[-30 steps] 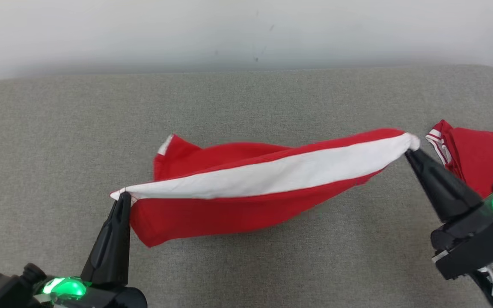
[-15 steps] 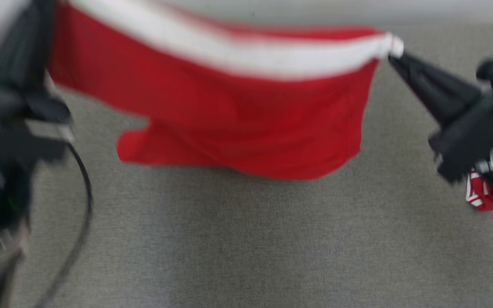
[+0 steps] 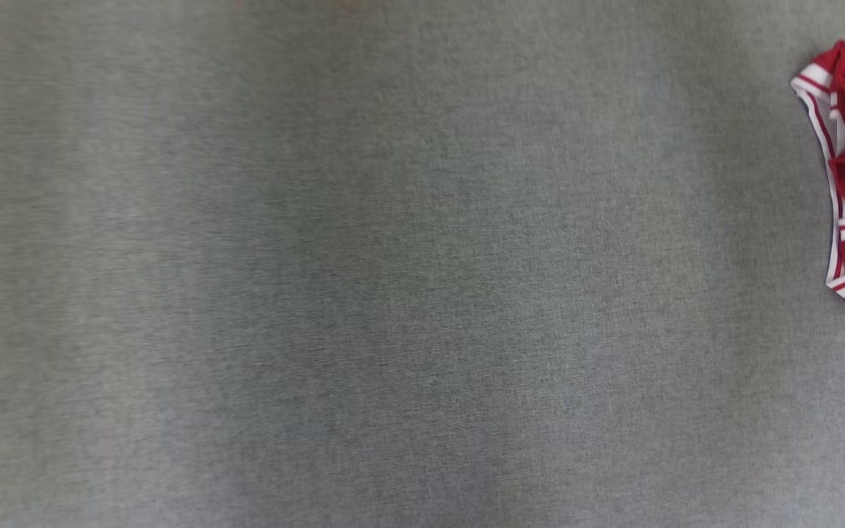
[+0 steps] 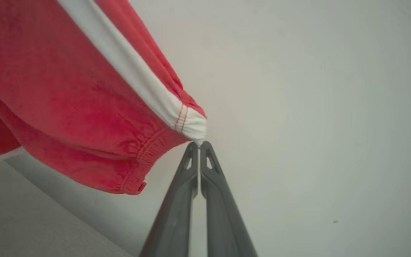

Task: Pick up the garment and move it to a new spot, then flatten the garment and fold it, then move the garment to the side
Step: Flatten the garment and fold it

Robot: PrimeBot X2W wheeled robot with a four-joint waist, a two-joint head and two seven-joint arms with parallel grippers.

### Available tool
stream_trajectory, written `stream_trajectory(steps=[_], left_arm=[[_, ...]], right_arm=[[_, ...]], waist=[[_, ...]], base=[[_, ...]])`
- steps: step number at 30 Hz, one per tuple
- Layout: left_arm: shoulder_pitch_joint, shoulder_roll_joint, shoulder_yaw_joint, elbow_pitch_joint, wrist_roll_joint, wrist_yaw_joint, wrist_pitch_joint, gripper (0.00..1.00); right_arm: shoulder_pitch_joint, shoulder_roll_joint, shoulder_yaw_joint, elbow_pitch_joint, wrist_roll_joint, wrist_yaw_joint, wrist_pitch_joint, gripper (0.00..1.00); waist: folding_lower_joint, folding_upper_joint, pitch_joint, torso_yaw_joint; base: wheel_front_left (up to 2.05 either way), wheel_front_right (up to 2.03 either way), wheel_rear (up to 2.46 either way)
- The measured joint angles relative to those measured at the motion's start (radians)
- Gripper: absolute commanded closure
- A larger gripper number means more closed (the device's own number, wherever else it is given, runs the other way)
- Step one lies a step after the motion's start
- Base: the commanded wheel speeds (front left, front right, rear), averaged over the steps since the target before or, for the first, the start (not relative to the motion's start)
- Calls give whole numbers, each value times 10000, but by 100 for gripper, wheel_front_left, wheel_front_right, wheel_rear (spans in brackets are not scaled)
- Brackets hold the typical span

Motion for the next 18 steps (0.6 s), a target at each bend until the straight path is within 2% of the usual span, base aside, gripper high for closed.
stream_trajectory(steps=[4, 7, 12, 18], left_arm=[[176, -13, -295, 40, -186, -190, -397, 100], [1272, 31, -550, 215, -370, -198, -694, 100], [3752, 35, -477, 343, -905, -242, -1068, 100], [6869, -188, 167, -341, -1703, -263, -1154, 100]], right_arm=[[95, 90, 222, 608, -462, 0, -431, 100], [611, 92, 773, 1001, -397, -2, -548, 100], [1590, 182, 2071, 1373, 424, -2, -713, 100], [2567, -437, 3221, 1074, 1680, -2, -754, 100]], waist=[[-2, 0, 347, -100], [-2, -1, 558, -76], [-1, 0, 590, -26], [-6, -2, 53, 55]], base=[[0, 0, 0], [0, 0, 0], [0, 0, 0], [0, 0, 0]])
